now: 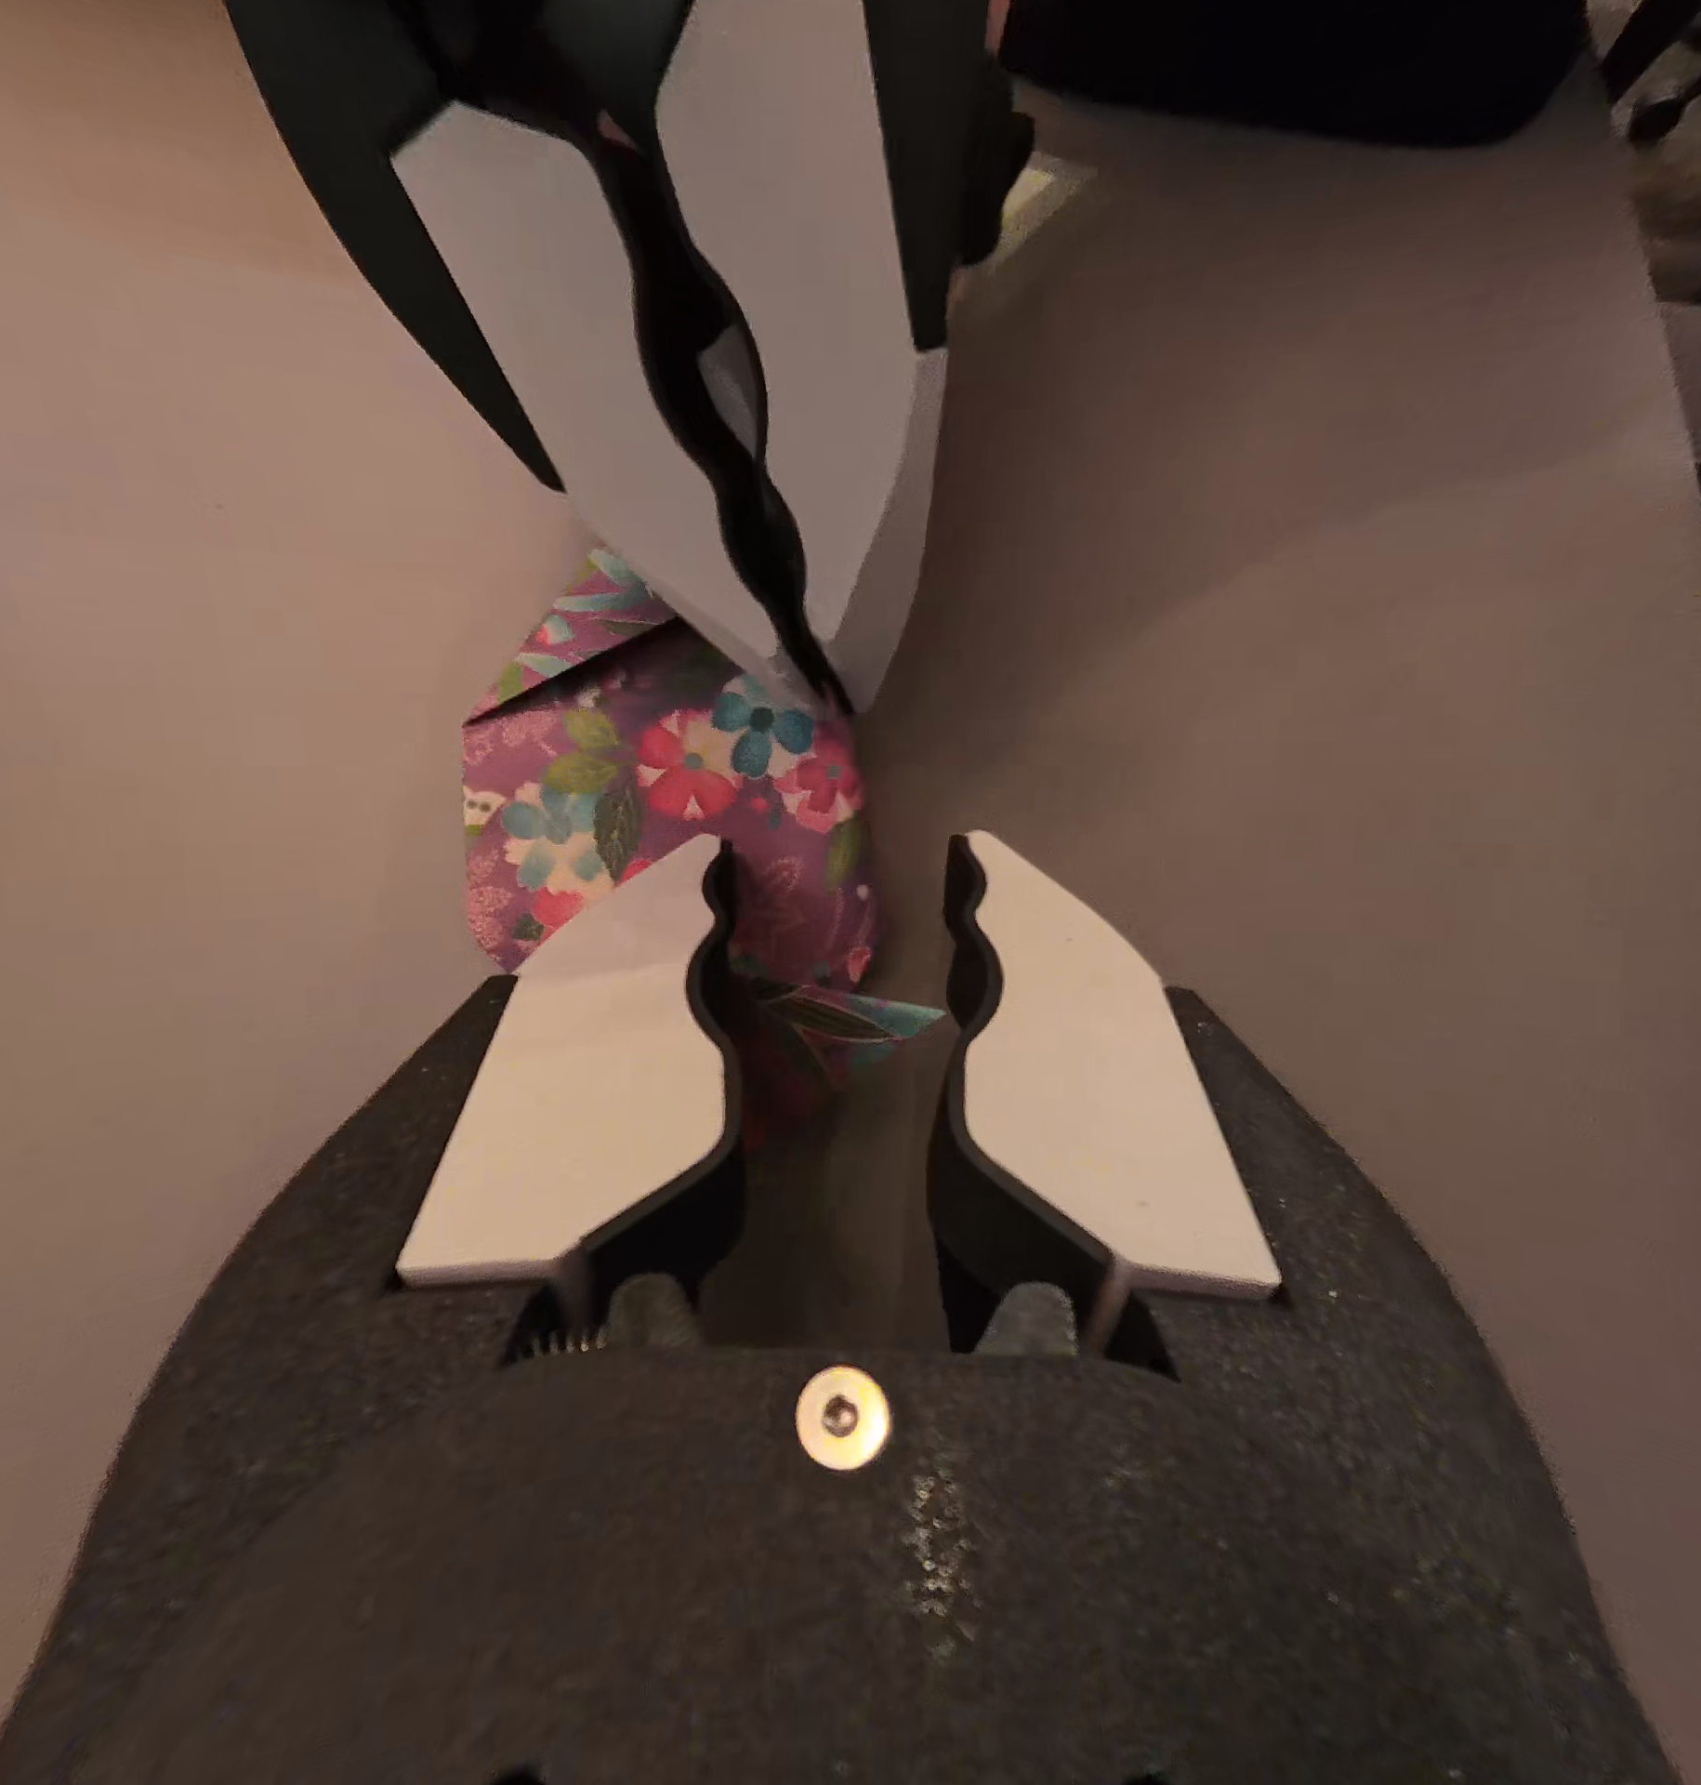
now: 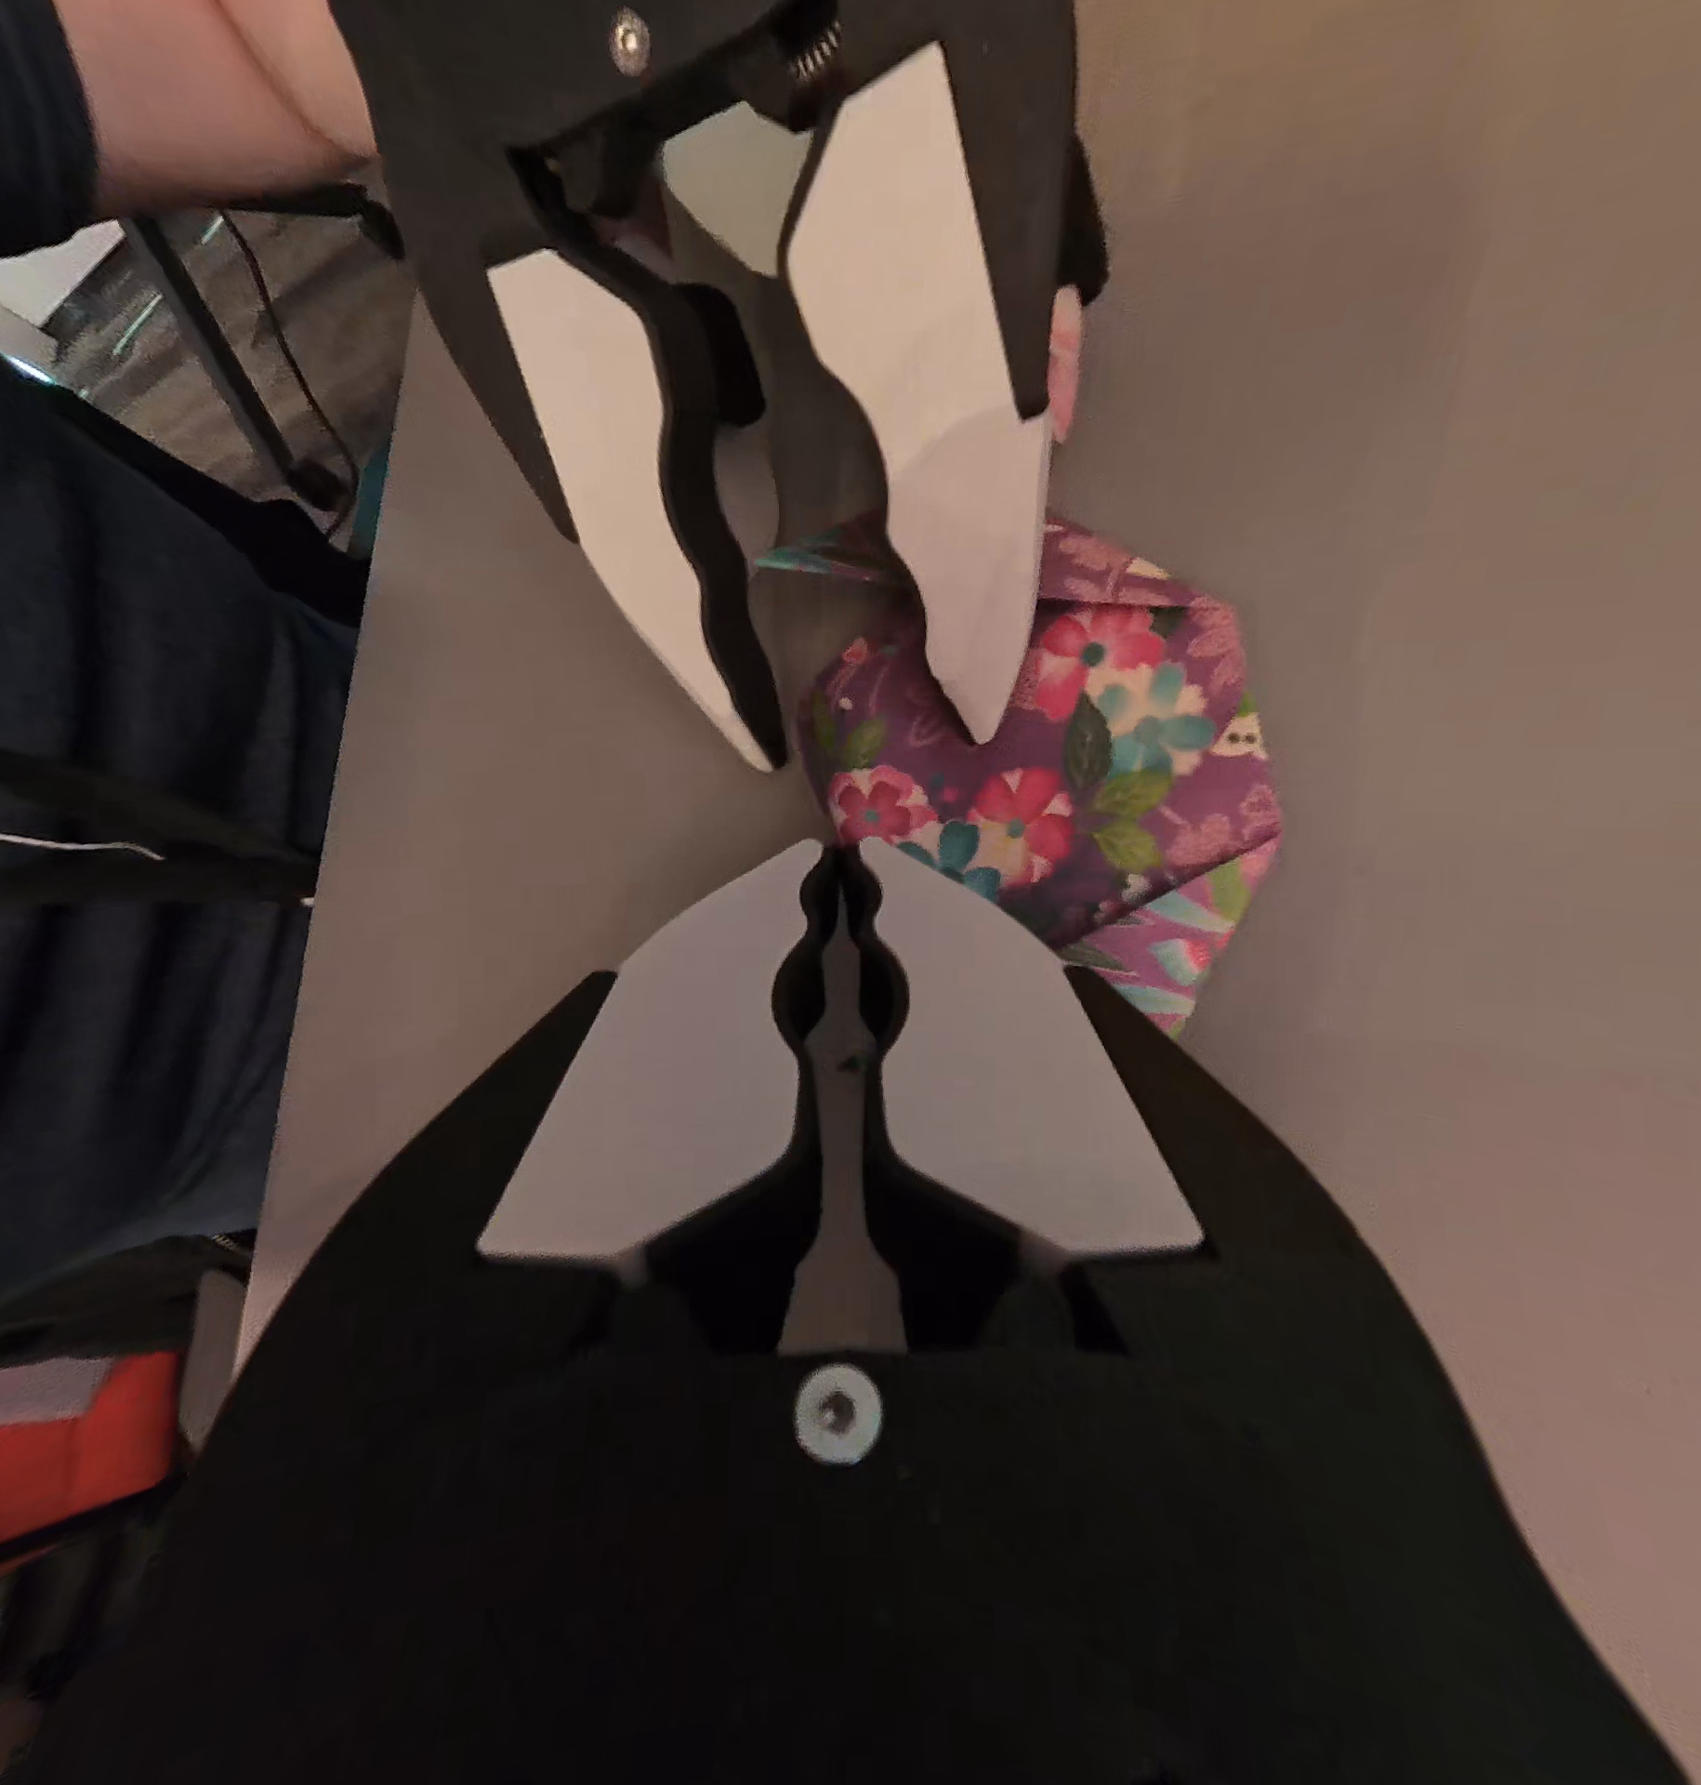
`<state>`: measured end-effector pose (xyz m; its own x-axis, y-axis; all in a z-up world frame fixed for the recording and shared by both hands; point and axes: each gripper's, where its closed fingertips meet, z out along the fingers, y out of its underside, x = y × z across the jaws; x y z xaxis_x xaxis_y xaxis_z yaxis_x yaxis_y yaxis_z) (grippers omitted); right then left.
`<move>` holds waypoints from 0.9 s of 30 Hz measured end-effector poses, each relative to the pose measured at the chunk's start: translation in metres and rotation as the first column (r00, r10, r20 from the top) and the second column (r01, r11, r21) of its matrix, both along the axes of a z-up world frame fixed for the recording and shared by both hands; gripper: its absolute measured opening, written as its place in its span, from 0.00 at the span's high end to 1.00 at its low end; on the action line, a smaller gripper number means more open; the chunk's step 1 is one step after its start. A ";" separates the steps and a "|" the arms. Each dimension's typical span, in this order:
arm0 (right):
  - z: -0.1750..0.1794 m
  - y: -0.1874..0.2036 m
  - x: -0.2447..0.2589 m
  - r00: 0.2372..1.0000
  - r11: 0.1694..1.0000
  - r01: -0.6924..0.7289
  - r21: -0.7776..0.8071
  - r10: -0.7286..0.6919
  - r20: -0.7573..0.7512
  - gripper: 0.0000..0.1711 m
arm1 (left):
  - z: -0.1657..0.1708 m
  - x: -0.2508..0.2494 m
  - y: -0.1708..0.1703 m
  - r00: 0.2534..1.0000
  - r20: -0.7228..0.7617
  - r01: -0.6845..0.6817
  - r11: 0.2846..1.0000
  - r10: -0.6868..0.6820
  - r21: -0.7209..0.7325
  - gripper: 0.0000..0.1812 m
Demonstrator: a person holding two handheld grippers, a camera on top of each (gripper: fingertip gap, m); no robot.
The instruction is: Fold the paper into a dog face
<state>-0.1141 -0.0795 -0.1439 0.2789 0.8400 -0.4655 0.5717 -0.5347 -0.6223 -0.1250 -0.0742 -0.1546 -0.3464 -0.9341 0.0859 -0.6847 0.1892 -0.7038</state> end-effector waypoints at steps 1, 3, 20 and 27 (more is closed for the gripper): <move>-0.003 -0.001 0.001 1.000 1.000 0.000 -0.009 0.000 0.015 0.98 | 0.000 0.001 0.000 1.000 0.003 -0.004 1.000 0.004 0.006 0.78; -0.007 -0.002 0.000 1.000 0.999 -0.002 -0.037 0.003 0.019 0.98 | 0.000 0.002 0.001 1.000 0.004 -0.011 1.000 0.011 0.010 0.78; 0.006 0.010 -0.004 0.998 0.999 0.038 0.022 -0.039 0.039 0.93 | -0.001 0.005 0.010 0.999 0.019 -0.042 0.997 0.041 0.064 0.89; 0.000 0.001 0.003 0.993 0.988 -0.082 0.128 0.070 0.096 0.90 | -0.001 0.005 0.009 0.999 0.021 -0.040 0.997 0.039 0.067 0.88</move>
<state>-0.1115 -0.0787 -0.1437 0.2483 0.9125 -0.3250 0.6647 -0.4046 -0.6281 -0.1202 -0.0648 -0.1561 -0.3099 -0.9506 0.0162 -0.6786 0.2093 -0.7041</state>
